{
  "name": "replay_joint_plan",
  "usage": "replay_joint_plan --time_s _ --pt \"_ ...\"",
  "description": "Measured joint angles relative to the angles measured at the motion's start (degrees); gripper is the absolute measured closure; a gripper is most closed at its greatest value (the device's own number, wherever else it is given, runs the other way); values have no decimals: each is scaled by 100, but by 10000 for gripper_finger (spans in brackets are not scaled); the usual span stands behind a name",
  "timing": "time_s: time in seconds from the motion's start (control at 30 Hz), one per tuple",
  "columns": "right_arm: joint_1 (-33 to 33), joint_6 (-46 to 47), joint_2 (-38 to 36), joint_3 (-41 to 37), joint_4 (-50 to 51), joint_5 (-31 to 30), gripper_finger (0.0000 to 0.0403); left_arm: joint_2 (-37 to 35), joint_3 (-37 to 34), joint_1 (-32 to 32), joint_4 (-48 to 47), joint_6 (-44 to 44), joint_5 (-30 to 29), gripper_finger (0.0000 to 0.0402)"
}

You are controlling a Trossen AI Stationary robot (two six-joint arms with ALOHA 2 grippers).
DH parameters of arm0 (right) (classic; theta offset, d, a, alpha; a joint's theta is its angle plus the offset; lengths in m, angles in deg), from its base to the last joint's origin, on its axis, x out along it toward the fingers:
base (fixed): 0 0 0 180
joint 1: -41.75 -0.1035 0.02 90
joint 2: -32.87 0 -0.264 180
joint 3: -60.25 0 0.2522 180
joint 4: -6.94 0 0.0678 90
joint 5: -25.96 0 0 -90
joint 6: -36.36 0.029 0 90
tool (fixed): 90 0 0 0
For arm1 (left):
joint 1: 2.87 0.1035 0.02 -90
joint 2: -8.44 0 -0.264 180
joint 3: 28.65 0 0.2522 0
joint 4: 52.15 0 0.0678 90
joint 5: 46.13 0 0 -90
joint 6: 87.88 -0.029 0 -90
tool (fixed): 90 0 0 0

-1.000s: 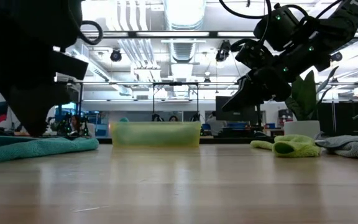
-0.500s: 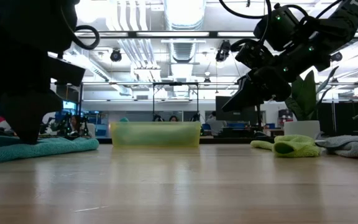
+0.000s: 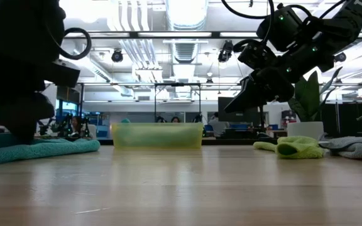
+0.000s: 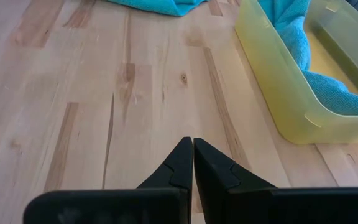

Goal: Roll microfiber towels into tight, uniform cylinder then place into a basket
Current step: Roll the light blue towel

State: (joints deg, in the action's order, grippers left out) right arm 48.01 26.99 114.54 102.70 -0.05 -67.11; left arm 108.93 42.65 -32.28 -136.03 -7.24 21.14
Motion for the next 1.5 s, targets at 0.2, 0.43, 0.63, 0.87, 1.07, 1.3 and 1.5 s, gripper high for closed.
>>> replay_joint_plan --time_s 0.2,0.43,0.63,0.87,1.07,1.3,1.5 --pt "2 0 0 -21 -2 0 394 0 7 11 3 -138 -552 197" --pt "1 0 0 -63 11 0 394 0 7 15 32 -194 -1195 197" --pt "2 16 0 -75 37 0 394 0 7 8 171 -158 -447 197" --pt "1 37 0 -76 38 0 394 0 6 -44 556 -169 -6 197" --pt "0 39 0 -76 39 0 394 0 -29 -50 407 -178 -182 197" --pt "1 80 0 -81 43 1 394 0 -598 -48 426 -154 -470 197" --pt "0 76 0 -83 42 1 394 0 -769 -46 567 -158 -544 197"
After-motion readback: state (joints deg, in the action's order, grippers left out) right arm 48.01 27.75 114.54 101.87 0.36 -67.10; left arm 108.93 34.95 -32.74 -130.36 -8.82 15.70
